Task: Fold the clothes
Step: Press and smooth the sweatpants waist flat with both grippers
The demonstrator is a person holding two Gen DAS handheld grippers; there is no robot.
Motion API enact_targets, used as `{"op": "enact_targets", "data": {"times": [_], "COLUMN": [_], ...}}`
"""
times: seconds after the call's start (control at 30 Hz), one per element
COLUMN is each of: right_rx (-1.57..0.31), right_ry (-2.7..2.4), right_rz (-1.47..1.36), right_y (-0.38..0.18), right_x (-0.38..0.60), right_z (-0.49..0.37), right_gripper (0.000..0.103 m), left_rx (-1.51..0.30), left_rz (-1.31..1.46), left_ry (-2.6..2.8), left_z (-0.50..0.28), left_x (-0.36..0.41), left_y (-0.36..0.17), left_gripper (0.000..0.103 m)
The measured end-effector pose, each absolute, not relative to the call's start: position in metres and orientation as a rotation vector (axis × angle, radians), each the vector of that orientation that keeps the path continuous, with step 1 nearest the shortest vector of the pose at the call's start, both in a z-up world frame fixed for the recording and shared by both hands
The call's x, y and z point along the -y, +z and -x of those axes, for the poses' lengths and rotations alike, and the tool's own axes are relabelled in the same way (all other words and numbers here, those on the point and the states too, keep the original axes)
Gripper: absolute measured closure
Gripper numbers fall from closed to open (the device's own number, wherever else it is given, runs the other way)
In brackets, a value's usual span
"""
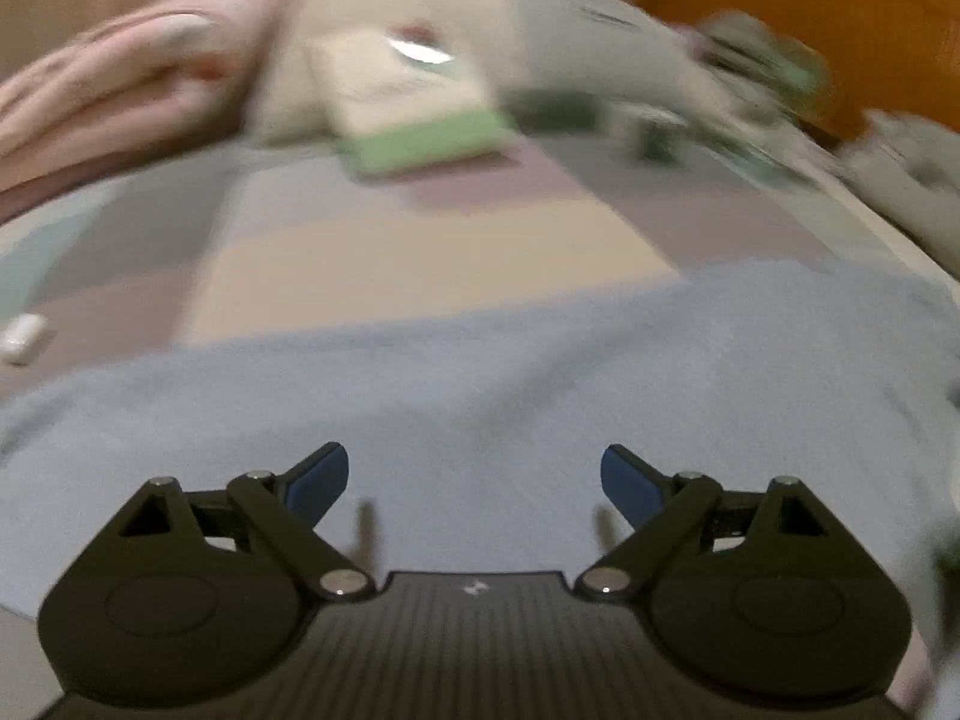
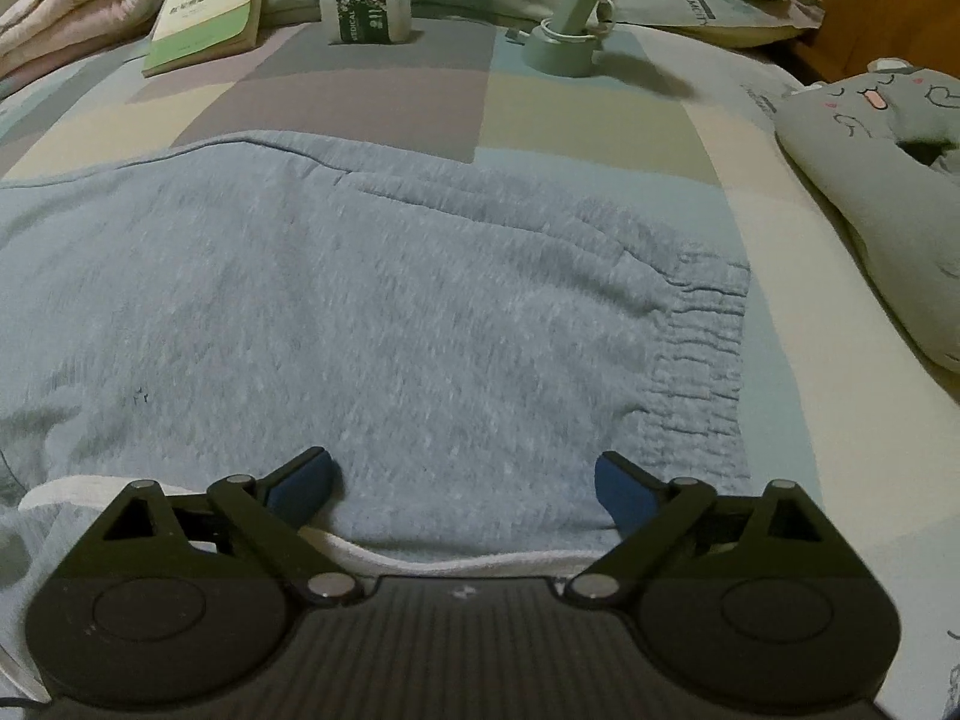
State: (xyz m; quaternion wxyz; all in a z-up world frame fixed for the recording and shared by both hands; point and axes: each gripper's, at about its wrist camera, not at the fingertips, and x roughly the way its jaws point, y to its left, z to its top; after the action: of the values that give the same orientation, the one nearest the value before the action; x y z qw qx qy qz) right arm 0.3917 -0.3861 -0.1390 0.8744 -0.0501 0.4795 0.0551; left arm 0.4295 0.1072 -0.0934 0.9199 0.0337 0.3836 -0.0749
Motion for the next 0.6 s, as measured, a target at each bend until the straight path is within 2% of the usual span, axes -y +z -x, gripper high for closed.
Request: {"op": "enact_targets", "data": {"times": [0.17,0.4,0.5,0.6], "right_rx": [-0.999,-0.990,-0.991,-0.996], "right_ry": [0.101,0.104,0.094,0.082], "right_rz": [0.132,0.123,0.119,0.124], "right_y": [-0.137,-0.139,-0.139,-0.135], "right_x": [0.381,0.384,0.382,0.379], "right_z": [-0.390,-0.389,-0.389,-0.390], "right_gripper": [0.006,0.006,0.006,0.006], "left_rx": [-0.864,-0.831,-0.843,-0.839], "left_rz": [-0.017,0.012,0.070,0.122], "left_ry": [-0.026,0.091,0.181,0.191], "left_z": [-0.485,-0.507,-0.515,-0.510], "left_x": [-0.141,-0.208,-0.231,-0.232], "left_y": [-0.122,-0.127,-0.122,-0.112], "left_gripper": [0.013,0.000,0.000,0.007]}}
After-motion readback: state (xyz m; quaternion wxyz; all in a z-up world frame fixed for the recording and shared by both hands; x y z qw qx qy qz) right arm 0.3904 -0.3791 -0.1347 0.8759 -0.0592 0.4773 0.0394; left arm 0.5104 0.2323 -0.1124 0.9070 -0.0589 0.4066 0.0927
